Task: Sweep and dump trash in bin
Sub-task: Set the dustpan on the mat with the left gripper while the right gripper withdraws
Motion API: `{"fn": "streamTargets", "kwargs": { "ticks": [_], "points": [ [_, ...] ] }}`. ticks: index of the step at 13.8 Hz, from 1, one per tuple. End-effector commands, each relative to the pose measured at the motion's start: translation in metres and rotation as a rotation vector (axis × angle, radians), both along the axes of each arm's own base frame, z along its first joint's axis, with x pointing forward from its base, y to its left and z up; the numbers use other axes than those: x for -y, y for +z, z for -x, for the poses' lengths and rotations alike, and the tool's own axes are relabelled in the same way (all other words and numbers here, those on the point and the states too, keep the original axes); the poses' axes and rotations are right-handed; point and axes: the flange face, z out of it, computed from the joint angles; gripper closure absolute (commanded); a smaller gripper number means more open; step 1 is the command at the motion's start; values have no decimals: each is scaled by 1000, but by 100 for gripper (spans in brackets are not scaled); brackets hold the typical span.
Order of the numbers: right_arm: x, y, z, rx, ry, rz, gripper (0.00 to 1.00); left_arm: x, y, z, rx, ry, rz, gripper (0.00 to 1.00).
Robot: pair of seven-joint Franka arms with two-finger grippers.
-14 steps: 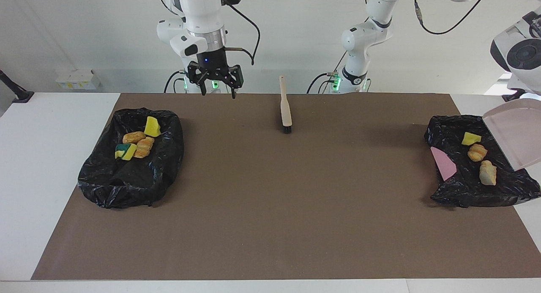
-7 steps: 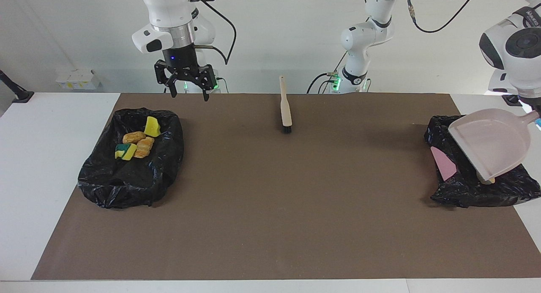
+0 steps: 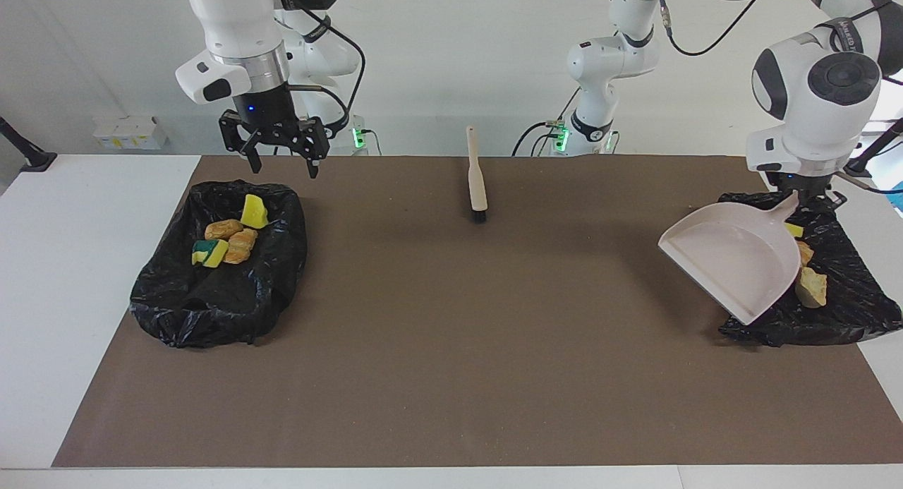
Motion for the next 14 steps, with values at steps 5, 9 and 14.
{"fn": "streamTargets", "kwargs": {
  "ticks": [5,9,14],
  "points": [
    [24,9,8,-25,-33,-43,0,141,0,25,127,507,192,100],
    [32,10,19,-72,-15,-39,0,227,6,37,204,816,284,100],
    [46,10,26,-93,15,-36,0,302,-15,43,199,945,364,100]
  ]
}}
